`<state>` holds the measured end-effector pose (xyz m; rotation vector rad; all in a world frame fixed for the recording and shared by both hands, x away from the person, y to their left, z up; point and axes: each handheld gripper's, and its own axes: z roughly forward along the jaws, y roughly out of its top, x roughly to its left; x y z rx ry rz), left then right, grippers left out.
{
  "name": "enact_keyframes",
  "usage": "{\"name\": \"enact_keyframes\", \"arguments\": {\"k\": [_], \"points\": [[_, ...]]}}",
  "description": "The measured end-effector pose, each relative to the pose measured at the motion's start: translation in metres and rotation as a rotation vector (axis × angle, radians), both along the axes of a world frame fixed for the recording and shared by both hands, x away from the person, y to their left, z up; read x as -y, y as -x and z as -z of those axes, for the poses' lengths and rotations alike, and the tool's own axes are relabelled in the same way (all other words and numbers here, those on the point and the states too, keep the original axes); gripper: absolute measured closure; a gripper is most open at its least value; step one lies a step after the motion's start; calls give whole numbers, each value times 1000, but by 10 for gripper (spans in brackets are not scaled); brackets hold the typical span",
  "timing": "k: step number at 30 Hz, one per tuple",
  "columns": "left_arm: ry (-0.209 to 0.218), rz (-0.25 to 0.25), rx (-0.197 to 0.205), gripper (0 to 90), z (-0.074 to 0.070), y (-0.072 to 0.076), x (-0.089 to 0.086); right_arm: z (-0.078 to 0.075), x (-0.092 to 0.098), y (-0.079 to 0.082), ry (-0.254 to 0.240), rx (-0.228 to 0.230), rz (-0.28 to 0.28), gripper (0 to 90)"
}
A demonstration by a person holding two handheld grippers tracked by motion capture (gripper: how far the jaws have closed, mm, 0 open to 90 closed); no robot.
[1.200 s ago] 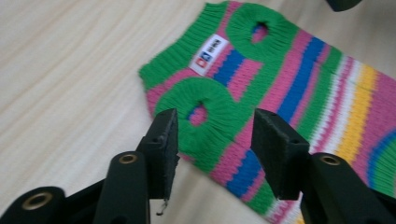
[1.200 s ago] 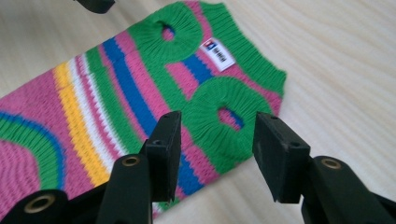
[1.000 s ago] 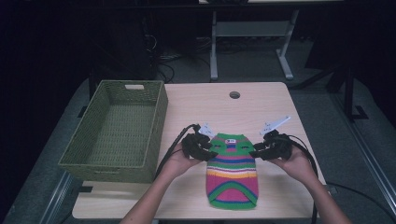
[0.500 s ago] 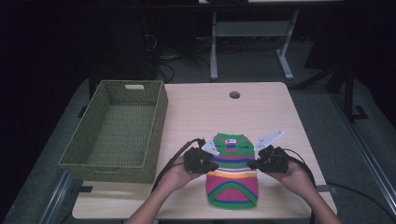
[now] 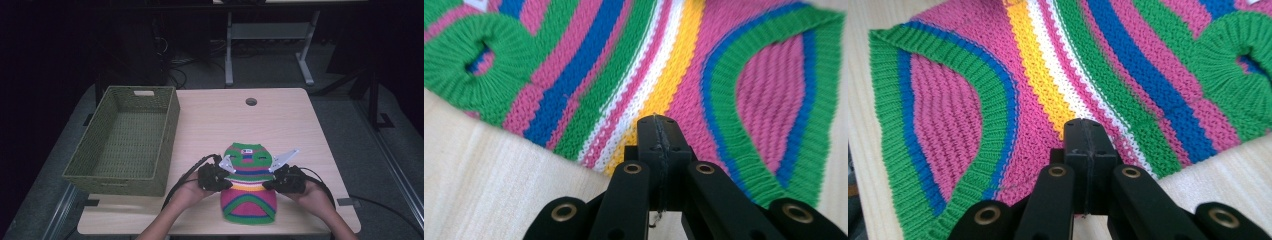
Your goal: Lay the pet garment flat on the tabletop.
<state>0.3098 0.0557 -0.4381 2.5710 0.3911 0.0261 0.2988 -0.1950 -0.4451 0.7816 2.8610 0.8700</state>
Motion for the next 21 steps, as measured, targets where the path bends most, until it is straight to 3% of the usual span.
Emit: {"name": "enact_keyframes", "arguments": {"k": [9, 16, 21], "points": [[-10, -14, -10, 900, 8, -5, 1, 4, -3, -4, 19, 9, -5, 899], [-4, -36, 1, 900, 9, -12, -2, 5, -4, -10, -10, -6, 26, 899], [3, -58, 1, 900, 9, -17, -4, 7, -4, -16, -14, 7, 30, 899]]}}
